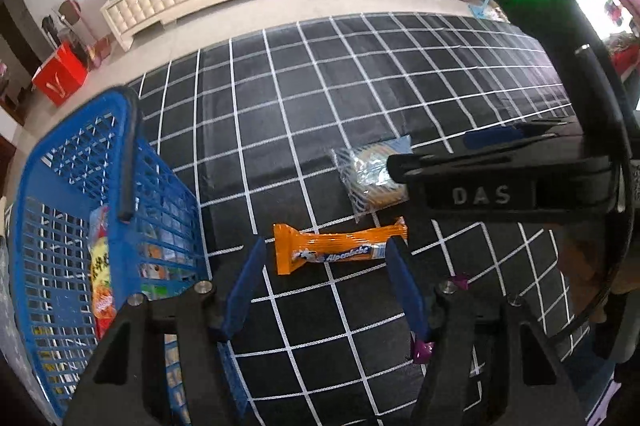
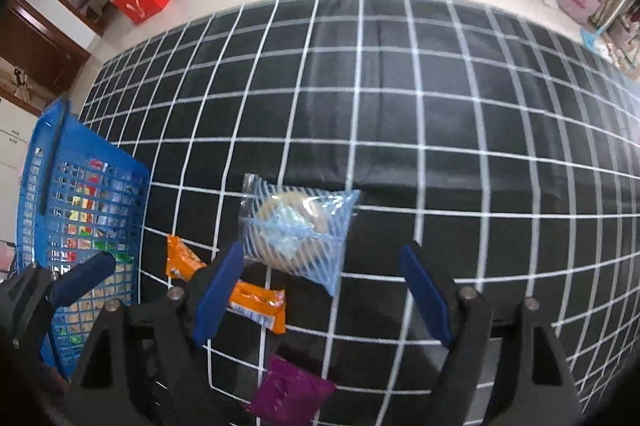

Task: Organize snacks
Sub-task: 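Move both grippers over the orange stick snack and clear biscuit bag, then grasp the clear biscuit bag with the right gripper while the left grasps the orange stick snack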

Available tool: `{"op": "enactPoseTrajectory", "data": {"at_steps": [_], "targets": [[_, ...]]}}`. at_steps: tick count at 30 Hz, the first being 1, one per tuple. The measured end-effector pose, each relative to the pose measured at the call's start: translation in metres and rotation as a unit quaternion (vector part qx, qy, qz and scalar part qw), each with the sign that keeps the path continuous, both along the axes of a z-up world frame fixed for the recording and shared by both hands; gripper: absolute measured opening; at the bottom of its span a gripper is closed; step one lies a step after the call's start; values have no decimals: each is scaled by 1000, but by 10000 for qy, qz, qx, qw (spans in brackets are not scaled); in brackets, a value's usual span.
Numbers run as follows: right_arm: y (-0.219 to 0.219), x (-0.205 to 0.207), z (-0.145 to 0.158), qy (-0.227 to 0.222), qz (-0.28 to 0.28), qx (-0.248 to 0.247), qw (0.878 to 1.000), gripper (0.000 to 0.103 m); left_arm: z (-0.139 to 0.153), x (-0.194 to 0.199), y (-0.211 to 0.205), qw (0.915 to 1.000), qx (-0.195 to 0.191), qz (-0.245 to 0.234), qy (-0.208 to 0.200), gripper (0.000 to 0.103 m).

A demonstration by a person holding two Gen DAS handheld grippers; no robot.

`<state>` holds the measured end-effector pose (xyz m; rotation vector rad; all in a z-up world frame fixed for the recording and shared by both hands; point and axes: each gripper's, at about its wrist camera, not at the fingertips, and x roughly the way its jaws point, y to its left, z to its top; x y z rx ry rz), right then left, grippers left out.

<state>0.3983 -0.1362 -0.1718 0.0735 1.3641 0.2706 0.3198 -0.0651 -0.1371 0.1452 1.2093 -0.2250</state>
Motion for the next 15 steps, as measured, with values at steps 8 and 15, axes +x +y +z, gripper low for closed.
{"op": "enactPoseTrajectory", "data": {"at_steps": [8,15], "targets": [[4,10,-18,193,49,71,9998,84,-14,6,1,9999,68,79,116,61],[13,15,-26,256,215,49,9994,84,-20,6,-1,9998,150,76,122,61]]}}
